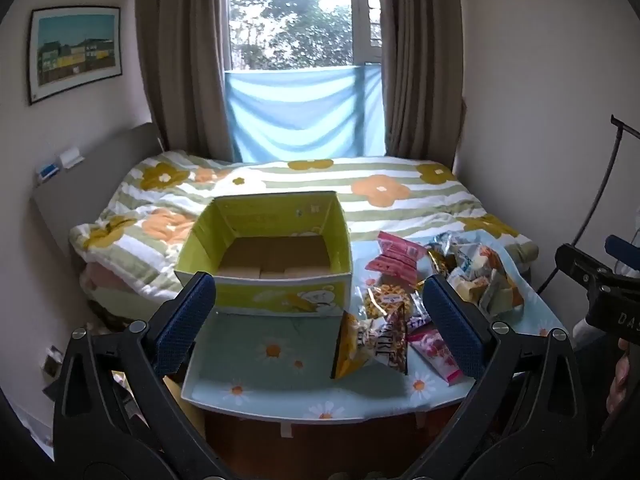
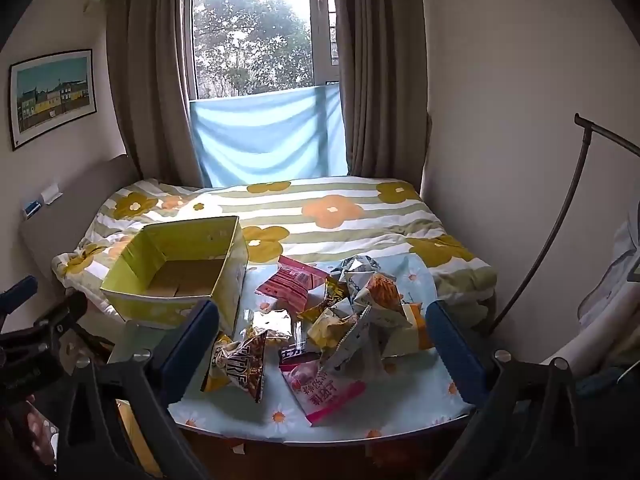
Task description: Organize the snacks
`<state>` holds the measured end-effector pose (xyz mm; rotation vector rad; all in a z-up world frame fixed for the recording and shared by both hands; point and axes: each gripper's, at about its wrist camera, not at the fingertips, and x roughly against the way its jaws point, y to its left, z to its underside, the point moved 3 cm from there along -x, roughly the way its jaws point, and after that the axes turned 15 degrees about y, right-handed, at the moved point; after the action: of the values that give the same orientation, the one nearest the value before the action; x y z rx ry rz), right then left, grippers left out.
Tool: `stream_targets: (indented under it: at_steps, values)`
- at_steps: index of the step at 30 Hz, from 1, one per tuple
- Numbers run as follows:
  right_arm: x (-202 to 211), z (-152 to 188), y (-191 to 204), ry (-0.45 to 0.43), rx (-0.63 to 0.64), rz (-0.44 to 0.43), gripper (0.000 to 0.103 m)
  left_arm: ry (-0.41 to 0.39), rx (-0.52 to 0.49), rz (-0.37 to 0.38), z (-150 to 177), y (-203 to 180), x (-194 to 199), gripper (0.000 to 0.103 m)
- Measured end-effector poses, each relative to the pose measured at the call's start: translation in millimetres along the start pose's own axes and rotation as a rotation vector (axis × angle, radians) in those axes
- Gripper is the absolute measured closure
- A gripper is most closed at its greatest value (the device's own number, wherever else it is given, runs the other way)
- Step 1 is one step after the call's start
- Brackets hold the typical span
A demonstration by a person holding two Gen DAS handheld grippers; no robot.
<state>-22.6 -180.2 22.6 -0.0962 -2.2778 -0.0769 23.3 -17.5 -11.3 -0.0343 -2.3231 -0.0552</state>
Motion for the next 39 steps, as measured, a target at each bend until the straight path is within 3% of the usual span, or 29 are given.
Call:
stream_targets:
  at_steps: [39]
  values:
    - [-1.8, 2.9, -0.7, 0.008, 0.011, 0.031, 0.000, 0.027, 0.014, 0.014, 8.6, -3.3, -1.8, 0.001]
